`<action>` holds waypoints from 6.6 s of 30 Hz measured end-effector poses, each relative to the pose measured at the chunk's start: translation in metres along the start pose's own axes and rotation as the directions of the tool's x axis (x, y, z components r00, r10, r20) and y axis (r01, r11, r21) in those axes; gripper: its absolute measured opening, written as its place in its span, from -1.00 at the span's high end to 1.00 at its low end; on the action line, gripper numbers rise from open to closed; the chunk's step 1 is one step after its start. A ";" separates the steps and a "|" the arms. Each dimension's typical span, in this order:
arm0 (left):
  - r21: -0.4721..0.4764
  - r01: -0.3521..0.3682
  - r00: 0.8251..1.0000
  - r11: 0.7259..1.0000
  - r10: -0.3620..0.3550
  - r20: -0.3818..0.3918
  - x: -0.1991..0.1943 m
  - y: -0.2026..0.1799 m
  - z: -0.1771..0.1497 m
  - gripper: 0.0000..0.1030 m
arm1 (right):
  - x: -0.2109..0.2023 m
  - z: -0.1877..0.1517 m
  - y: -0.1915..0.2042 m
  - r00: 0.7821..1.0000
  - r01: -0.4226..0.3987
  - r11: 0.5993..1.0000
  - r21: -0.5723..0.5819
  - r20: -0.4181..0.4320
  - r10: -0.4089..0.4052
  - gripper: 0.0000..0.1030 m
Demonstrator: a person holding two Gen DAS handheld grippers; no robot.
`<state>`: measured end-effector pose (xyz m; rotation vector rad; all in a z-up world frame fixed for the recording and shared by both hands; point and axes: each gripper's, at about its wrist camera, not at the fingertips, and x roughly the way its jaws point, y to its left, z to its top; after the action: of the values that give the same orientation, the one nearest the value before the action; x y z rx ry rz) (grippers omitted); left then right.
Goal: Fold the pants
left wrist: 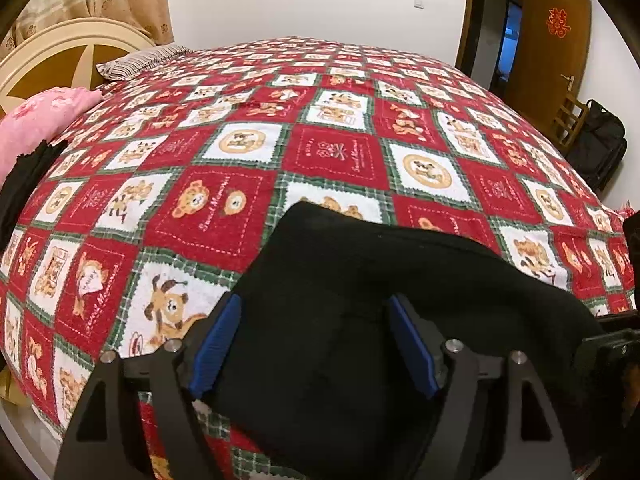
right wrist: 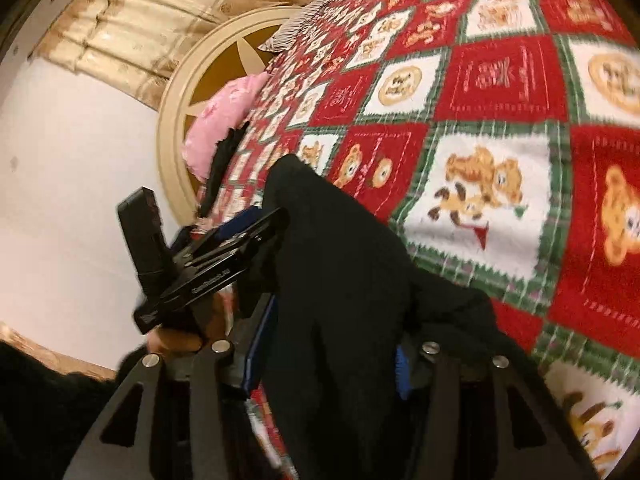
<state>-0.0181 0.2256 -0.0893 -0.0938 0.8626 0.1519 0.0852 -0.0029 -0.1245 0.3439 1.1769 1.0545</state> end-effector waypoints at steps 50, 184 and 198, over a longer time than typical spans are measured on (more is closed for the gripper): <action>-0.114 -0.082 0.996 0.990 0.077 -0.053 0.048 0.033 0.058 -0.79 | 0.004 0.011 0.027 0.862 0.437 0.900 0.008 0.281 -0.421 0.89; 0.305 0.254 0.965 0.918 -0.221 -0.139 0.011 -0.204 -0.002 -0.93 | -0.252 -0.215 -0.026 0.532 0.751 0.624 0.213 0.363 -0.765 0.69; 0.148 0.377 0.926 0.914 -0.374 -0.051 -0.044 -0.138 0.017 -0.92 | -0.145 -0.170 0.071 0.710 0.645 0.761 -0.067 0.421 -0.565 0.06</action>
<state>-0.0094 0.0885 -0.0419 -0.1137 0.8598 -0.2785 -0.0983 -0.1332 -0.0571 -0.0292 0.7275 0.4781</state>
